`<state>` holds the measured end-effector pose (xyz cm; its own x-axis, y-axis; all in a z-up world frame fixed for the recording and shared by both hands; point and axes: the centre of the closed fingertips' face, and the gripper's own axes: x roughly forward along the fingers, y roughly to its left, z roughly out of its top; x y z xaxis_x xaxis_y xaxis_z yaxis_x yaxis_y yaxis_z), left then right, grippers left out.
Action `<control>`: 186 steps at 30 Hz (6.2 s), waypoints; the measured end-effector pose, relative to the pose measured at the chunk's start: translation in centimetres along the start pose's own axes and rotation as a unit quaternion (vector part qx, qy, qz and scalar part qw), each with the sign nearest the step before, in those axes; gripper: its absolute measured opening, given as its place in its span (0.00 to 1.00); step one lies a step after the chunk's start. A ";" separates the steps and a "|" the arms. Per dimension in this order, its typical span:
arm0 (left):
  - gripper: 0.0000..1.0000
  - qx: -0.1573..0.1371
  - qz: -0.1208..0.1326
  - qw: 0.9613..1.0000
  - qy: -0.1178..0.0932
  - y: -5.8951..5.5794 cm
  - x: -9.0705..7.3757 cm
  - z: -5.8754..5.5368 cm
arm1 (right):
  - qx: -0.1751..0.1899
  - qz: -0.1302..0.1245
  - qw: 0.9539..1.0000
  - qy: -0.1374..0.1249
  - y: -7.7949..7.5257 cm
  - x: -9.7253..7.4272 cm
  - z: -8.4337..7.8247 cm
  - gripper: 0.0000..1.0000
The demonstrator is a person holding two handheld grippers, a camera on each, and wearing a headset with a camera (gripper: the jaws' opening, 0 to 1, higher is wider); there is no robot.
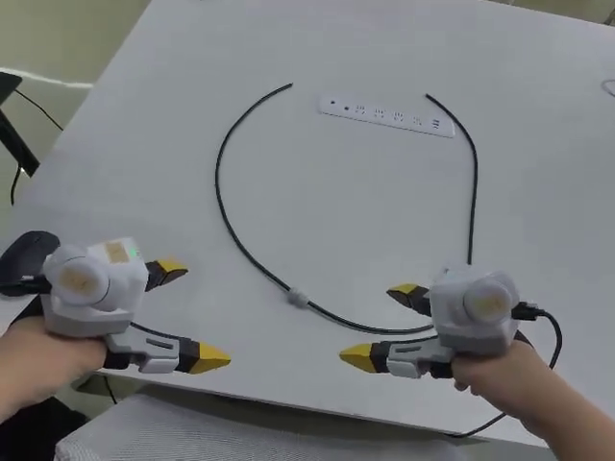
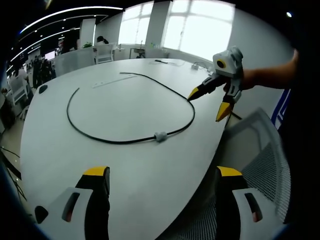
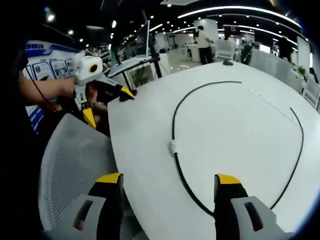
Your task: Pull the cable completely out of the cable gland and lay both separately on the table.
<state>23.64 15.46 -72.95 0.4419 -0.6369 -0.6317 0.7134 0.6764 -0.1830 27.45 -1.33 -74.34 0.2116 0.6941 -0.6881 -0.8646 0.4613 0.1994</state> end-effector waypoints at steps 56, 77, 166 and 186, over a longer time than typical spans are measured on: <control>0.82 -0.008 -0.031 0.999 0.011 2.6 0.5 -2.2 | -0.049 0.029 0.991 0.121 -1.1 10.7 0.5 0.23; 0.79 -0.005 -0.036 0.999 0.011 1.7 0.6 -2.2 | -0.080 0.039 0.987 0.137 -0.6 10.9 0.2 0.08; 0.16 0.064 -0.199 0.969 -0.130 -10.0 4.0 11.5 | -0.252 0.206 0.944 0.049 6.7 -4.4 6.6 0.06; 0.15 0.065 -0.197 0.970 -0.129 -9.5 3.6 11.8 | -0.288 0.194 0.938 0.008 6.8 -4.3 7.2 0.07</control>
<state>24.85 2.34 -64.59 0.2312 -0.9190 -0.3193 0.9098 0.3205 -0.2638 23.96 2.82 -65.01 -0.1719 0.7369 -0.6538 -0.9791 -0.2013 0.0305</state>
